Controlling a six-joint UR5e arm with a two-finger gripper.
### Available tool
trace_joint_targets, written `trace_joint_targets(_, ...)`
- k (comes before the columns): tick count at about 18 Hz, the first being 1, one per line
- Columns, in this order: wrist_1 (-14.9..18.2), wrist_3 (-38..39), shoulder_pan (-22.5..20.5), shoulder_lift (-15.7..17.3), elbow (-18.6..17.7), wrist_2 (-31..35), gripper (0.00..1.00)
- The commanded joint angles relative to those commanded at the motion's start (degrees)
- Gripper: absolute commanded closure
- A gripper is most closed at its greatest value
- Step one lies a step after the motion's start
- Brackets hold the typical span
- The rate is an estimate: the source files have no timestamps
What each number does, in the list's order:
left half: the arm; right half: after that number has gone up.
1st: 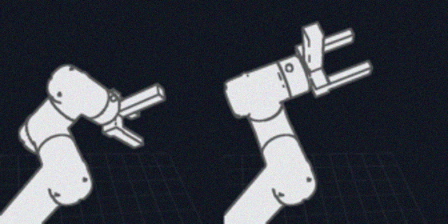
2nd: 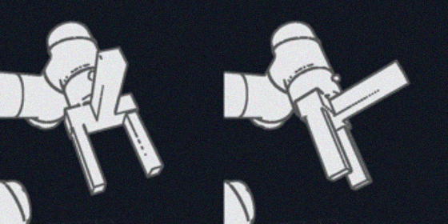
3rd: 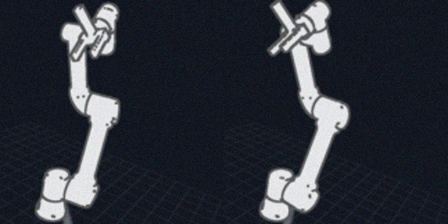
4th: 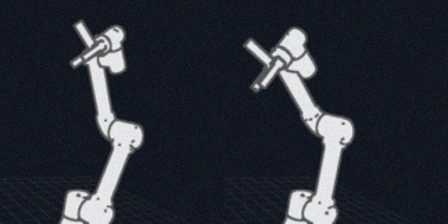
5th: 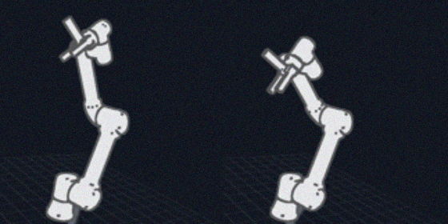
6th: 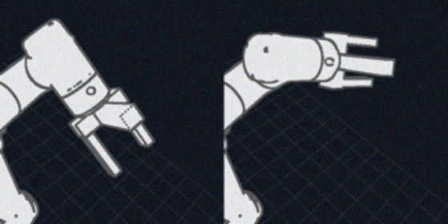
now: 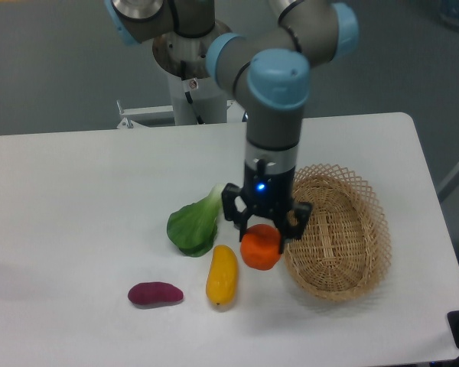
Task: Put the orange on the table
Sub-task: 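Carry the orange past the bok choy toward the open table area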
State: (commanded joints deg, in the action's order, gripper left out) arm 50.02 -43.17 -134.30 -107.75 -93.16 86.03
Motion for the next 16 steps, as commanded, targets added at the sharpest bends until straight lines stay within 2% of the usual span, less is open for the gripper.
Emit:
trace_joint_targets(3, -0.6, 4.0, 2.9, -1.0, -1.5, 1.8, 0.47)
trace_joint_targets(6, -0.5, 7.9, 7.5, -0.1, -2.7, 2.4, 0.47)
trace_joint_targets(7, -0.8, 8.8, 9.6, 0.6, -4.3, 2.9, 0.47)
trace_joint_targets(10, -0.8, 9.0, 13.3, 1.1, -6.3, 3.4, 0.47)
trace_joint_targets(16, -0.7, 8.3, 17.7, 1.1, -10.1, 3.2, 0.47)
